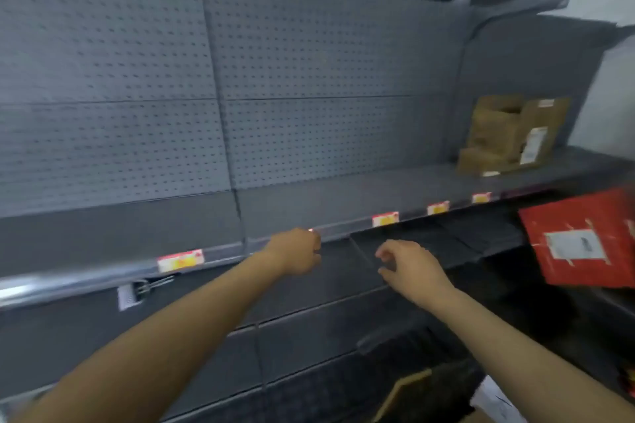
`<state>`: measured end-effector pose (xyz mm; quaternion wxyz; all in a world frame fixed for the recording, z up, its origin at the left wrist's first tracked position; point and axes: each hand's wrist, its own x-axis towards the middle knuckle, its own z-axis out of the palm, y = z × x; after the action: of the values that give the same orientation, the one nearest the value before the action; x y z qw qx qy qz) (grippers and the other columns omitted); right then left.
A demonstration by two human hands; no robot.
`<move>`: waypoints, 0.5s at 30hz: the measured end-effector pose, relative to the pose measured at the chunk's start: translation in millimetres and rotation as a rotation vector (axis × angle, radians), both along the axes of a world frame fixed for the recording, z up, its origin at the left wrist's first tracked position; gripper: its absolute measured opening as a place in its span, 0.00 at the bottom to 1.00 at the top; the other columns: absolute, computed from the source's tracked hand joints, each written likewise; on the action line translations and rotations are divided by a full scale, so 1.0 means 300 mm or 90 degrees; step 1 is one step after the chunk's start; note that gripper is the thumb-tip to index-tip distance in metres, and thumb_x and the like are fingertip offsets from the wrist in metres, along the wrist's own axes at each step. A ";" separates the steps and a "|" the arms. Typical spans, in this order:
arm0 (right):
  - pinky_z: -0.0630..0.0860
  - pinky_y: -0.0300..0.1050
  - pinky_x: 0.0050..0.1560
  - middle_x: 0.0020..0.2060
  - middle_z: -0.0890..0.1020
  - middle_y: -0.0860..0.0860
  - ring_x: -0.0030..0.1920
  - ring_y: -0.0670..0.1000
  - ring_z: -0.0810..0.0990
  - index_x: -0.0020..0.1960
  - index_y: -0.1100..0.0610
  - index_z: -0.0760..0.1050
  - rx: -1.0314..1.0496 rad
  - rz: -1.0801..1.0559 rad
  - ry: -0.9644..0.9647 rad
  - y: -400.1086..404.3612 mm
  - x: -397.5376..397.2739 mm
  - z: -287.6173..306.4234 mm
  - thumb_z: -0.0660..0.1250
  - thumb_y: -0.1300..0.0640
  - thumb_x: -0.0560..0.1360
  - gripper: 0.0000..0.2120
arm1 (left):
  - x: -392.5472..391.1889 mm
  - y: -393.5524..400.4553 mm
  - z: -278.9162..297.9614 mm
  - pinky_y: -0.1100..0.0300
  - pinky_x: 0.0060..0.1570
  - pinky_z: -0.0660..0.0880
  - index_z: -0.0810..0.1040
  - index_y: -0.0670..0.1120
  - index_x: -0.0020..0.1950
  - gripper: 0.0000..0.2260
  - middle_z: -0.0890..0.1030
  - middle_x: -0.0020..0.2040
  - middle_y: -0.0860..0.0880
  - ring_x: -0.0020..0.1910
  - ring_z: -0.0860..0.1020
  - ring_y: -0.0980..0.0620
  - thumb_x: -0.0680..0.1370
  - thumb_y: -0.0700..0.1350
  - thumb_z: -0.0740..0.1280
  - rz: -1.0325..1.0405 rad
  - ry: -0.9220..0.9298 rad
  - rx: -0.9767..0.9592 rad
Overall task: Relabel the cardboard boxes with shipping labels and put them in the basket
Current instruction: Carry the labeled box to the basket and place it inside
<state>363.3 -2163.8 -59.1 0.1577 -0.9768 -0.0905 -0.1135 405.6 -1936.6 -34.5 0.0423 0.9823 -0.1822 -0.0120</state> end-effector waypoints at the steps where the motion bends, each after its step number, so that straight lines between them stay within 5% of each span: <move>1: 0.75 0.45 0.54 0.52 0.80 0.47 0.55 0.50 0.77 0.57 0.52 0.76 0.007 0.049 -0.008 0.122 0.017 0.015 0.68 0.54 0.74 0.12 | -0.039 0.134 0.003 0.52 0.57 0.73 0.75 0.45 0.62 0.14 0.76 0.63 0.42 0.61 0.75 0.40 0.79 0.49 0.60 0.051 0.002 -0.013; 8: 0.76 0.45 0.52 0.53 0.81 0.48 0.53 0.52 0.79 0.55 0.51 0.77 -0.040 0.386 0.001 1.063 -0.014 0.104 0.66 0.58 0.74 0.11 | -0.521 1.021 0.050 0.52 0.58 0.74 0.76 0.49 0.62 0.14 0.79 0.61 0.45 0.59 0.76 0.42 0.77 0.49 0.61 0.366 -0.049 -0.065; 15: 0.74 0.43 0.49 0.52 0.81 0.49 0.52 0.53 0.79 0.53 0.50 0.77 0.005 0.666 -0.019 2.001 -0.421 0.130 0.62 0.59 0.73 0.11 | -1.226 1.724 0.121 0.57 0.54 0.73 0.77 0.51 0.58 0.13 0.80 0.58 0.49 0.57 0.77 0.46 0.76 0.52 0.61 0.678 -0.105 -0.028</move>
<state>237.1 -1563.4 -20.0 0.1958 -0.7988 -0.5679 -0.0342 38.0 -1419.4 1.9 0.0489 0.9353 0.3382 0.0920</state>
